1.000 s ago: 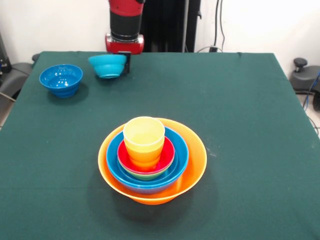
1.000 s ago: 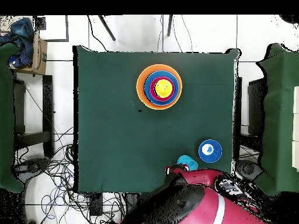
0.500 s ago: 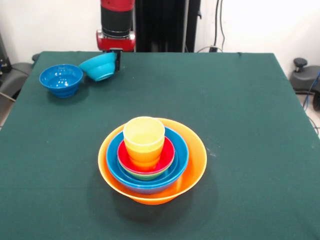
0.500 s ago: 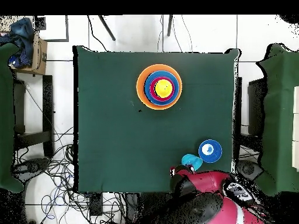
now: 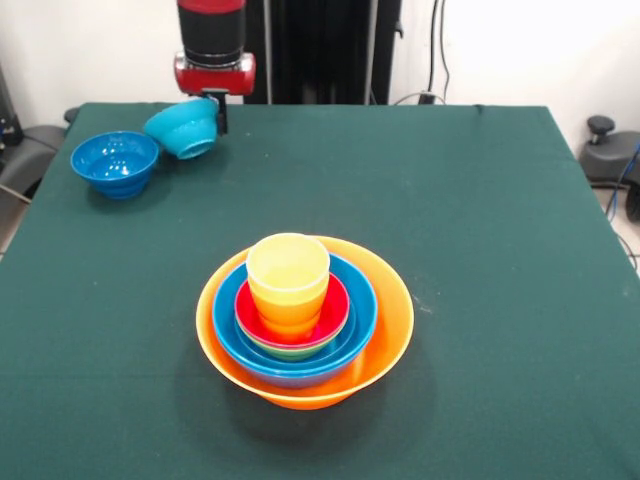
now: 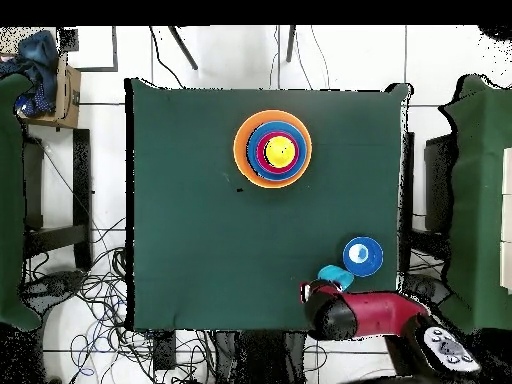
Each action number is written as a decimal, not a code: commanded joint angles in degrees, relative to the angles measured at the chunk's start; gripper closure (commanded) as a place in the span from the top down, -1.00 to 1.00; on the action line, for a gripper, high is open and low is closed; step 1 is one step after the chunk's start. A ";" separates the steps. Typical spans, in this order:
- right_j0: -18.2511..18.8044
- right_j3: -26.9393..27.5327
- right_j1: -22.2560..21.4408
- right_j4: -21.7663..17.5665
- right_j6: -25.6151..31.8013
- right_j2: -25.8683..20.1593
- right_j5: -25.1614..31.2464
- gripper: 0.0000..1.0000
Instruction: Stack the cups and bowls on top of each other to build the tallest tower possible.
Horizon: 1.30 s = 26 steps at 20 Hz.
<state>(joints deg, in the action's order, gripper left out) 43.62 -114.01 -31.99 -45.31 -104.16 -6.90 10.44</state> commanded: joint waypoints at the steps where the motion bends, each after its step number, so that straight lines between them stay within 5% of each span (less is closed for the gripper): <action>1: 4.38 -3.55 -8.08 5.30 12.96 -17.66 13.86 -1.00; 14: 11.24 -7.43 -17.44 9.37 15.12 -28.95 22.39 -1.00; 26: 15.50 -4.47 -22.84 19.31 10.98 -38.74 27.92 -1.00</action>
<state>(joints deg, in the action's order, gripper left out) 59.61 -119.02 -52.69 -29.30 -104.16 -38.05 31.46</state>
